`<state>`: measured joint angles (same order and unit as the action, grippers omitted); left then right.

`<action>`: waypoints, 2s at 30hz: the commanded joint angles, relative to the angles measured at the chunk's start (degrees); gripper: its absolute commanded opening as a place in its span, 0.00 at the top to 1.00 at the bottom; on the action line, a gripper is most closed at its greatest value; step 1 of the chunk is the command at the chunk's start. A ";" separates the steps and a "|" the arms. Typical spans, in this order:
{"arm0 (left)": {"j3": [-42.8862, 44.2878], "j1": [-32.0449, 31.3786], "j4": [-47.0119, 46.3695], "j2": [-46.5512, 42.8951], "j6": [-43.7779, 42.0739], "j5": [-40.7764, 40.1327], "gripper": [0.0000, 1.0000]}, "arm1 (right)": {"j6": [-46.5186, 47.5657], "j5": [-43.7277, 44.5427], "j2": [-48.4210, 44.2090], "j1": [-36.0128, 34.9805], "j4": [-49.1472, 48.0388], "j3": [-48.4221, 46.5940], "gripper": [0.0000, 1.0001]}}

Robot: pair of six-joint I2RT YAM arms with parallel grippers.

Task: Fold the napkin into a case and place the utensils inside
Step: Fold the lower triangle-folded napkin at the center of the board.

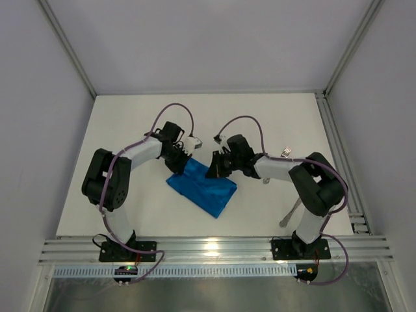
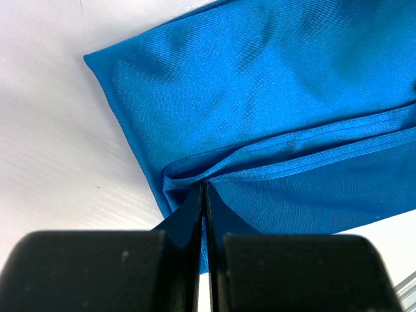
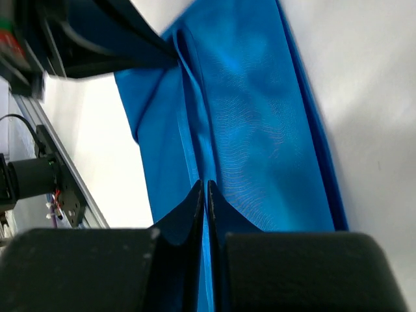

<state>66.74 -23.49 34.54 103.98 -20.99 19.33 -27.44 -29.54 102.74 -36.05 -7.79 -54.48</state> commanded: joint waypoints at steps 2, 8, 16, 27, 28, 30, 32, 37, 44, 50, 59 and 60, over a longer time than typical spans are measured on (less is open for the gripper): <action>0.94 0.19 -0.36 -0.98 1.48 0.88 1.00 | -3.15 5.79 -8.07 -2.78 -8.55 8.24 0.94; 0.85 0.19 0.08 -1.42 2.01 1.06 1.00 | 0.63 11.16 -12.12 -13.14 -9.00 11.76 0.95; 0.76 0.11 -0.09 -2.03 2.71 1.41 0.97 | -3.93 16.18 -7.30 -14.57 -4.61 12.82 0.96; 6.73 4.32 6.40 -6.06 2.89 13.53 0.72 | -4.81 17.32 -3.51 -14.13 1.55 11.76 0.96; 7.43 5.11 7.11 -6.60 3.15 15.71 0.68 | -4.81 17.32 -3.42 -13.96 1.55 11.85 0.96; 9.02 7.31 9.21 -8.17 2.98 17.05 0.68 | -4.55 17.24 -3.60 -13.69 1.55 11.94 0.96; 9.29 8.36 10.71 -9.15 0.79 14.96 0.69 | -4.11 16.89 -3.60 -13.34 1.55 11.76 0.96; 4.37 7.93 12.31 -10.20 -3.96 11.00 0.72 | -3.41 16.01 -2.90 -12.99 1.73 10.53 0.96; -1.70 3.02 4.76 -11.70 -8.36 4.05 0.69 | -3.41 15.39 -2.11 -12.99 1.46 10.36 0.96; -1.79 2.13 1.41 -8.54 -8.27 2.12 0.78 | -3.50 15.04 -2.02 -12.99 0.85 10.36 0.96; -0.48 1.95 -2.99 -5.11 -6.08 -1.14 0.87 | -2.53 14.42 -2.02 -12.55 1.02 10.53 0.96; 0.05 1.95 -2.91 -4.67 -5.99 -1.05 0.87 | -2.44 14.34 -2.02 -12.46 1.11 10.45 0.96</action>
<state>64.51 -21.41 34.98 98.56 -27.42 18.96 -31.77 -16.88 98.78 -48.93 -9.87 -43.94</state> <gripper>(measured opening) 0.135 0.037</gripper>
